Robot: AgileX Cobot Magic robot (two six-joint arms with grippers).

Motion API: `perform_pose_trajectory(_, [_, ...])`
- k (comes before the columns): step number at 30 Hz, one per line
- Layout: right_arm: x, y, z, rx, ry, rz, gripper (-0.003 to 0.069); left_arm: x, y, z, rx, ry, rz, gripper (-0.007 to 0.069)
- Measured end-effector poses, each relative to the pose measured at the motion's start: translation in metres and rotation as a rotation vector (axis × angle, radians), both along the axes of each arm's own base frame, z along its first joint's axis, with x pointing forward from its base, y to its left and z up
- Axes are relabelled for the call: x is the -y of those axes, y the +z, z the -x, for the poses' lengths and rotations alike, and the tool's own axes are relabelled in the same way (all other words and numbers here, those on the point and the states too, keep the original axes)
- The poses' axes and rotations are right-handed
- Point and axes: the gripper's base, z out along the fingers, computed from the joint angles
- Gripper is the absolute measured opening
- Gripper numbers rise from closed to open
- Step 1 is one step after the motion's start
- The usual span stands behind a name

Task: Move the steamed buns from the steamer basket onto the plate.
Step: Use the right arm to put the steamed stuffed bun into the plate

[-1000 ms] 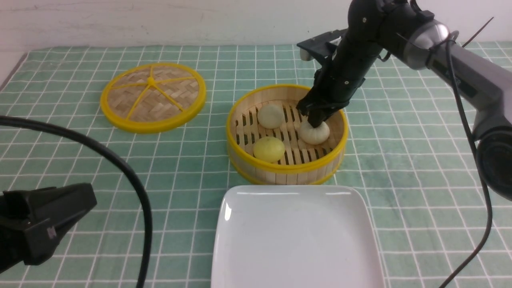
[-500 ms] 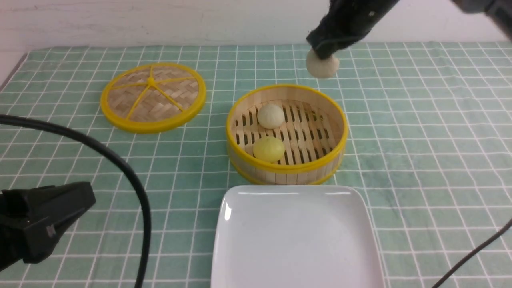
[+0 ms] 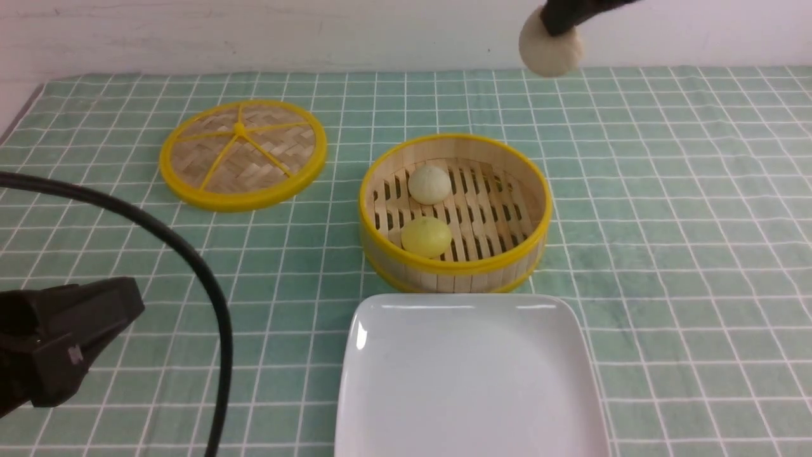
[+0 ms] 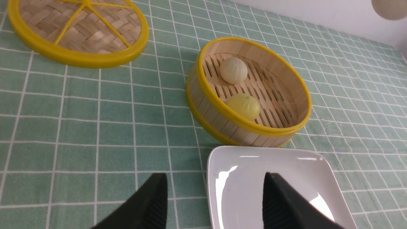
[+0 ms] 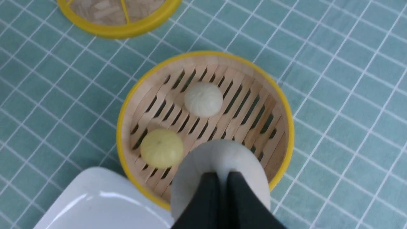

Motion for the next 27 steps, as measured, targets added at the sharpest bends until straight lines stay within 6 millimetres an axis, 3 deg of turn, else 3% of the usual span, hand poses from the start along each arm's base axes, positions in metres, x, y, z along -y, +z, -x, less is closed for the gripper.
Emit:
perform_pose_trajectory(4, [0.008,0.000,0.031,-0.054,0.019,-0.019,0.0018,0.000,0.000,0.000,0.002,0.002,0.000,0.0421])
perform_pose_trajectory(6, [0.011,-0.009,0.054,-0.111,0.053,-0.039,0.0018,0.000,0.000,0.000,0.002,0.003,0.000,0.0421])
perform_pose_trajectory(8, [0.012,-0.019,0.064,-0.158,0.077,-0.050,0.0018,0.000,0.000,0.000,0.002,0.002,0.000,0.0421])
perform_pose_trajectory(13, [0.011,-0.089,0.082,-0.378,0.159,-0.029,0.0018,0.000,0.000,0.000,0.002,0.002,0.000,0.0421])
perform_pose_trajectory(14, [0.011,-0.112,0.084,-0.428,0.177,-0.006,0.0018,0.000,0.000,0.000,0.003,0.003,0.000,0.0421])
perform_pose_trajectory(19, [0.009,-0.176,0.070,-0.444,0.183,0.039,0.0018,0.000,0.000,0.000,0.003,0.003,0.000,0.0421])
perform_pose_trajectory(27, [-0.003,-0.231,0.044,-0.434,0.231,0.031,0.0018,0.000,0.000,0.000,-0.001,-0.001,0.000,0.0421])
